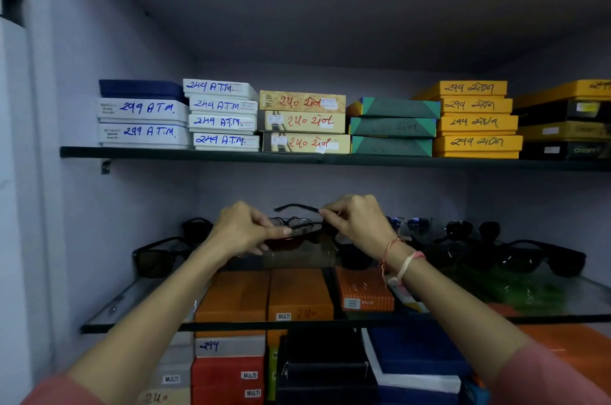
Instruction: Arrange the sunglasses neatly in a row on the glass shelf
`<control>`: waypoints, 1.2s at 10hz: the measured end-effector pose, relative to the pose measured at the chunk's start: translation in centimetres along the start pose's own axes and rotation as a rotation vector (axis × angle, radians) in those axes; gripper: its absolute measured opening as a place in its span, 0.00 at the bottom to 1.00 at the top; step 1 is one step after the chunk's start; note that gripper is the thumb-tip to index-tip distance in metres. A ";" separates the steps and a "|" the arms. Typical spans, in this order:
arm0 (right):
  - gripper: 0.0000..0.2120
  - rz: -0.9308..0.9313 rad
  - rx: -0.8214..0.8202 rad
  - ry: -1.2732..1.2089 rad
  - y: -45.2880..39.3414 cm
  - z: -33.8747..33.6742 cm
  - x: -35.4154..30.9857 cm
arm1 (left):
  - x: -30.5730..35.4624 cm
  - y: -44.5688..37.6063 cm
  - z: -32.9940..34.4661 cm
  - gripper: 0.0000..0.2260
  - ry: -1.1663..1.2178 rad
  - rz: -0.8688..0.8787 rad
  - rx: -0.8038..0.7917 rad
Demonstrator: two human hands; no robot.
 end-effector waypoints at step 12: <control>0.20 0.410 -0.050 0.028 3.5 -3.2 1.1 | 0.7 4.1 1.5 0.19 -0.274 0.406 0.431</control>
Point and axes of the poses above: each hand's wrist, its own y-axis away from the middle knuckle, its own z-axis out of the palm, x = y × z, the point moved 2 cm from there along -y, towards the middle knuckle, and after that the axes turned 9 degrees about -z, right-handed, at the moved point
